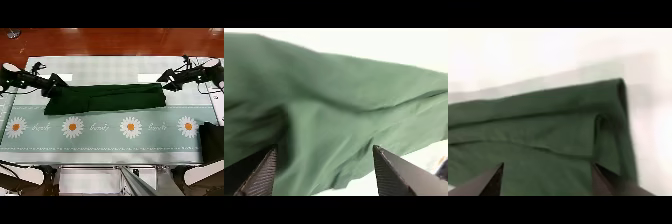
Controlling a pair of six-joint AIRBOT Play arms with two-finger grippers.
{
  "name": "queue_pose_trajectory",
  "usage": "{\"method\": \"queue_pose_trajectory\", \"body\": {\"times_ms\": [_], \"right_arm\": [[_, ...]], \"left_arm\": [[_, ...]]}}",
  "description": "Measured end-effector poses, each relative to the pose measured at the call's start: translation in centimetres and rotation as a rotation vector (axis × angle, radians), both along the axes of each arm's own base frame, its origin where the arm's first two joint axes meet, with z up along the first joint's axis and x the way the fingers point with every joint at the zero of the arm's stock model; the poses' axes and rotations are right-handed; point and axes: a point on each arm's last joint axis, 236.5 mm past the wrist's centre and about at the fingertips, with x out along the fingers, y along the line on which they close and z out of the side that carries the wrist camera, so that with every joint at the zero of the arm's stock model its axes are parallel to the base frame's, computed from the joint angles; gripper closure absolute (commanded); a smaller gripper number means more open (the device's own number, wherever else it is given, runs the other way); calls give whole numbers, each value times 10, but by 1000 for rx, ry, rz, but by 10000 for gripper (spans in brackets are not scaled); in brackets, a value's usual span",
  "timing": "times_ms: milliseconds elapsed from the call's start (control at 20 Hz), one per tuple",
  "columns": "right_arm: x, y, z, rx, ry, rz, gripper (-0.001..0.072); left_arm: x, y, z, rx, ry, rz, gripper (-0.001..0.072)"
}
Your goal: Fold the shirts.
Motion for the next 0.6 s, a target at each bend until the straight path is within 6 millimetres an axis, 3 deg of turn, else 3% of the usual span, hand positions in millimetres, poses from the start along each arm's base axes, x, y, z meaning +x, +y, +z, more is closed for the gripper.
{"method": "queue_pose_trajectory", "body": {"times_ms": [150,250,350,450,600], "right_arm": [[-11,-34,17,-22,-3,9,85],[-26,-59,13,-62,35,2,85],[-40,-73,0,-83,84,-19,85],[-47,-74,-15,-81,117,-35,85],[-48,-54,-34,-47,147,-31,85]], "left_arm": [[-22,44,17,115,34,-1,5],[-38,73,25,230,23,43,6],[-47,84,33,307,-48,107,5],[-56,75,41,348,-140,151,5],[-74,28,50,323,-263,140,6]]}}
